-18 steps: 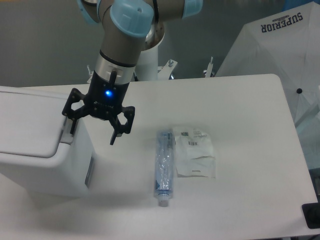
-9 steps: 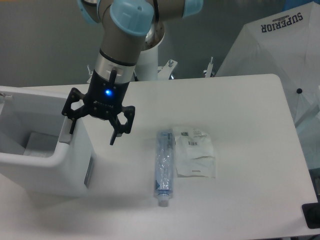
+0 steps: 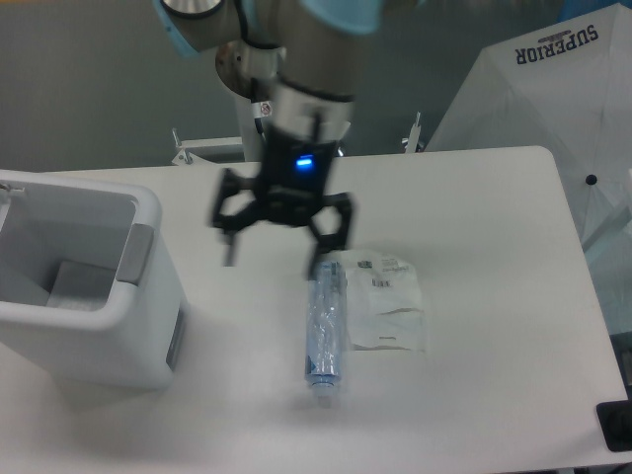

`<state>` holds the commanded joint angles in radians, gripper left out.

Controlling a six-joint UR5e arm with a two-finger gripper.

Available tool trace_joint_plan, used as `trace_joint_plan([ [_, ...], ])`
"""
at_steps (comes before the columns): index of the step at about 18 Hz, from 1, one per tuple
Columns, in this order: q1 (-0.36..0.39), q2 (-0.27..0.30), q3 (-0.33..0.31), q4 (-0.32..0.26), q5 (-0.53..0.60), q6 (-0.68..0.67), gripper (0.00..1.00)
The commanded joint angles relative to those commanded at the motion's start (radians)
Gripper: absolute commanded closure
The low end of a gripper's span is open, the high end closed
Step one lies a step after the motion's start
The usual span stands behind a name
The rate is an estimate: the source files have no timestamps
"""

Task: Open the trash can

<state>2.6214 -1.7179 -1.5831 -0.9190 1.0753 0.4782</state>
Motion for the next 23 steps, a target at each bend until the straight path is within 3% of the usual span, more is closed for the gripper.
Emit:
trace_joint_plan([
  [3,0.048,-0.072,0.021,0.052,0.014,0.071,0.0],
  [8,0.121,-0.182,0.097,0.052,0.09,0.201,0.0],
  [10,0.15,-0.216,0.095,0.054,0.113,0.287,0.0],
  [16,0.181,-0.233,0.046,0.046,0.187,0.587,0.0],
  [19,0.177,-0.245,0.061,0.031,0.274,0.623,0.0],
  [23,0.17,-0.287,0.13,-0.081,0.389,0.775,0.0],
])
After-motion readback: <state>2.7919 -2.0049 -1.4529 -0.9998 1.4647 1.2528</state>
